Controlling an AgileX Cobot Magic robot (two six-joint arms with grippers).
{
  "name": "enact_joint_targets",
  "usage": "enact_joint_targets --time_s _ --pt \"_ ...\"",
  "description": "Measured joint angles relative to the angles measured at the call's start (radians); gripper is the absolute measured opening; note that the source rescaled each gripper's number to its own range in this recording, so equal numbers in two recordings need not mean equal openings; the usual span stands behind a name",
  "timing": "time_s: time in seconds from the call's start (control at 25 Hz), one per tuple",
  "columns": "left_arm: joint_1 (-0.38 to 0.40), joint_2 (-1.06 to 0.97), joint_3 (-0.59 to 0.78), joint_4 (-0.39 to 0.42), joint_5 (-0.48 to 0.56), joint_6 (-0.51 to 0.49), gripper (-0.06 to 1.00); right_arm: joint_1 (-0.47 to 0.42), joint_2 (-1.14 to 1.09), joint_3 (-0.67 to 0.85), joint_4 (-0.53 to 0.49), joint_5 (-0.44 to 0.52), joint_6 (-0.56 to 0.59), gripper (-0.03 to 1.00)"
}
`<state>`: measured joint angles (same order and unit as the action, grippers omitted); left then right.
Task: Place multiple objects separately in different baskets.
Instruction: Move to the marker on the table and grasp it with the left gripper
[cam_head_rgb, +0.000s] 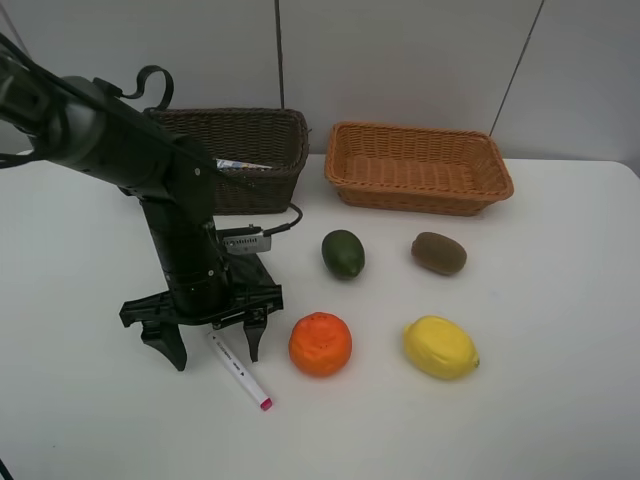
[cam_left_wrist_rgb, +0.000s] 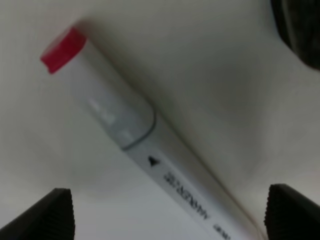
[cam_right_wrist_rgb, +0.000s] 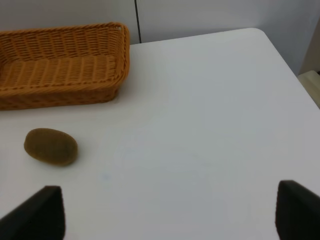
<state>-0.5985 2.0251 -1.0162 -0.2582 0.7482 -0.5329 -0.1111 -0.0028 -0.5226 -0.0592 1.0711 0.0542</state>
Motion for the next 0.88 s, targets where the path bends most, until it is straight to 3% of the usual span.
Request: enact_joint_targets --time_s 0.2,0.28,0.36,0.44,0.48,0.52,0.88 --pt "0.000 0.023 -0.012 0.001 0.006 -0.005 1.00 0.000 0.000 0.000 0.000 0.000 0.000 0.99" --pt "0.000 0.027 -0.014 0.002 0.016 -0.005 0.94 0.000 0.000 0.000 0.000 0.000 0.000 0.99" --pt "0.000 0.030 -0.014 -0.003 0.031 -0.005 0.73 0.000 0.000 0.000 0.000 0.000 0.000 0.99" --pt "0.000 0.032 -0.014 -0.013 0.039 -0.005 0.37 0.000 0.000 0.000 0.000 0.000 0.000 0.99" --pt "0.000 0.032 -0.014 -0.015 0.040 -0.002 0.14 0.000 0.000 0.000 0.000 0.000 0.000 0.99" --pt "0.000 0.033 -0.014 -0.017 0.043 0.001 0.01 0.000 0.000 0.000 0.000 0.000 0.000 0.99" --pt "0.000 -0.044 -0.026 -0.006 0.071 0.052 0.02 0.000 0.000 0.000 0.000 0.000 0.000 0.99"
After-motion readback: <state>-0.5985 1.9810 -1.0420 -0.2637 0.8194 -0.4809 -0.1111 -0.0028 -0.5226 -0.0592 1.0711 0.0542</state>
